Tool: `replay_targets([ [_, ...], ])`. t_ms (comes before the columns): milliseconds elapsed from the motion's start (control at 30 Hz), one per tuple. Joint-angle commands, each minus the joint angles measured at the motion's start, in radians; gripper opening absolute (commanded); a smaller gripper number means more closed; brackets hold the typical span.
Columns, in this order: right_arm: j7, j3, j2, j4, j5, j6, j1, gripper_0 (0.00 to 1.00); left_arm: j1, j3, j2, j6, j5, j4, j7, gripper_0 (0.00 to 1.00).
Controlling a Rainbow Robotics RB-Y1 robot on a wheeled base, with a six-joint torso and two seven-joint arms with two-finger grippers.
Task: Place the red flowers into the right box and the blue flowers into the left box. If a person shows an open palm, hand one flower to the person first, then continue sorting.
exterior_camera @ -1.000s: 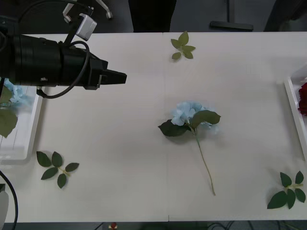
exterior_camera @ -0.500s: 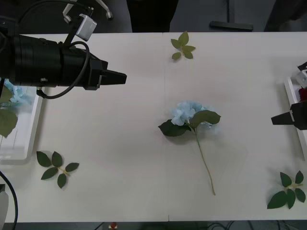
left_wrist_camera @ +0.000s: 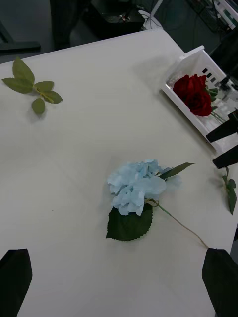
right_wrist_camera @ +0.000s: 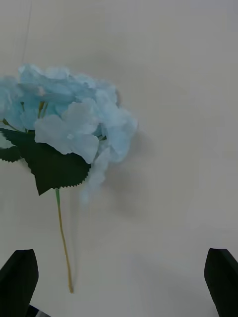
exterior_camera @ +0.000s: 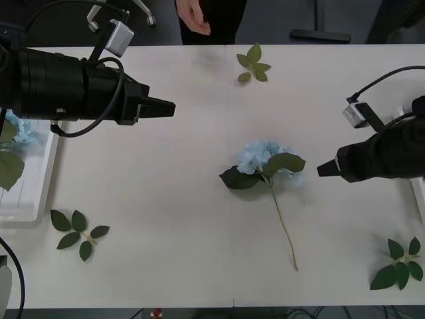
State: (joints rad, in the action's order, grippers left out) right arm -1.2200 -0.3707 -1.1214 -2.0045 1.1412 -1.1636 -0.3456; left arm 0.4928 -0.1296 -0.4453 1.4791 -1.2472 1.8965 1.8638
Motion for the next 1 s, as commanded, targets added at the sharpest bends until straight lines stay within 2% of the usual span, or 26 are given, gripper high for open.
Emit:
replay_targets([
  [33,0.122,-0.036,0.046,-0.08,-0.095,0.004,-0.026,0.98,-0.013,-0.015,-0.006,0.007,-0.014,0.03,0.017,1.0],
  [267,0.277,-0.151,0.101,-0.137,-0.281,-0.051,-0.07,0.98,-0.014,-0.015,-0.006,0.007,-0.012,0.03,0.015,1.0],
  [567,0.381,-0.329,0.11,-0.109,-0.437,0.005,-0.133,0.99,-0.014,-0.015,-0.006,0.007,-0.014,0.029,0.017,1.0],
  [1000,0.381,-0.395,0.186,-0.01,-0.541,0.033,-0.139,1.0,-0.017,-0.015,-0.006,0.006,-0.015,0.03,0.015,1.0],
])
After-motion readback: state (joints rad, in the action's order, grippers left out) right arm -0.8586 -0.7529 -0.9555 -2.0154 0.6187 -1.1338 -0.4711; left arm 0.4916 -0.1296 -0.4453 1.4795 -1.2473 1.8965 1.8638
